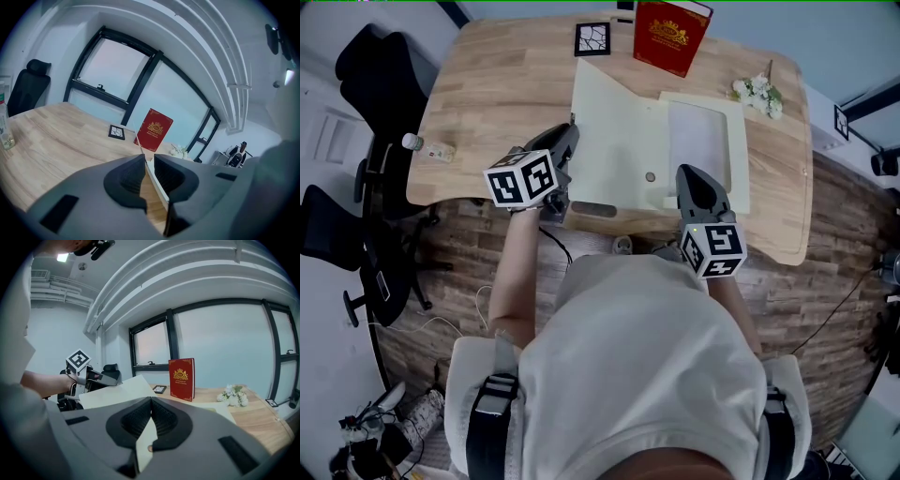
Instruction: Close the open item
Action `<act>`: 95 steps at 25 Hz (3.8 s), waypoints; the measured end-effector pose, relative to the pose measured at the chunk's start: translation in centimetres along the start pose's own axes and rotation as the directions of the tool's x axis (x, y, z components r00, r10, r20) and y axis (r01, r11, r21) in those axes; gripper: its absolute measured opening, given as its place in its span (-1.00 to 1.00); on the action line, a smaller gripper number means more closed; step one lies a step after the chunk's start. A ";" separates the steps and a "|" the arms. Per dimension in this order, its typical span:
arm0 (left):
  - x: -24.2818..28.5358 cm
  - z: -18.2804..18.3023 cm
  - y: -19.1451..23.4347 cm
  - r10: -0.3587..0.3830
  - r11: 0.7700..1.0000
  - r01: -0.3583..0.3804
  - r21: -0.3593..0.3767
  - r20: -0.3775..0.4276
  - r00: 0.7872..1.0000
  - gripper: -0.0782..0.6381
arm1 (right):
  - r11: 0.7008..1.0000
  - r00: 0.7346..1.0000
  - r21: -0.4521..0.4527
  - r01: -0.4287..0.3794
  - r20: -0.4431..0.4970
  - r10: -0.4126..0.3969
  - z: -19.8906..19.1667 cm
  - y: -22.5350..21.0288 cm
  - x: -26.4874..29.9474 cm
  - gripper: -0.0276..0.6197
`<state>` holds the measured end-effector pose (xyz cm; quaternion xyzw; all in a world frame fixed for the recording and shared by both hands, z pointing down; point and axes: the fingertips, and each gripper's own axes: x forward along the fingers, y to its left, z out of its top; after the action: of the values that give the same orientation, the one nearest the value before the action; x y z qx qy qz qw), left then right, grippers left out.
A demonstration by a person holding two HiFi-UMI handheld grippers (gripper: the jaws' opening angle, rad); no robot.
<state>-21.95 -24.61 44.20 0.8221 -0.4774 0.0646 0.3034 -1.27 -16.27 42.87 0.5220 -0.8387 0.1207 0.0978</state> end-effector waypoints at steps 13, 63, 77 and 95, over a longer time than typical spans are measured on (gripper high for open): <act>0.7 1.1 -4.9 -0.026 1.000 0.027 -0.016 0.033 0.999 -0.58 | 1.000 1.000 0.015 -0.010 0.002 0.010 0.4 -3.8 -2.0 -0.86; 7.8 0.2 -23.0 -0.182 0.983 0.181 0.018 0.063 0.981 -0.58 | 0.998 0.998 -0.002 -0.062 0.007 0.062 0.6 -15.1 -7.6 -0.86; 9.9 -2.5 -25.9 -0.167 0.986 0.167 -0.008 0.041 0.985 -0.58 | 0.996 0.996 -0.007 -0.094 -0.008 0.094 -0.2 -17.4 -9.0 -0.86; 12.4 -5.9 -26.7 -0.130 0.991 0.130 -0.043 -0.006 0.991 -0.58 | 0.992 0.992 -0.020 -0.124 -0.005 0.124 -0.4 -19.1 -9.4 -0.86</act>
<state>7.82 -20.93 42.20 0.8445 -0.4227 0.0380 0.3266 20.03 -16.24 42.47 0.4677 -0.8705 0.1189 0.0969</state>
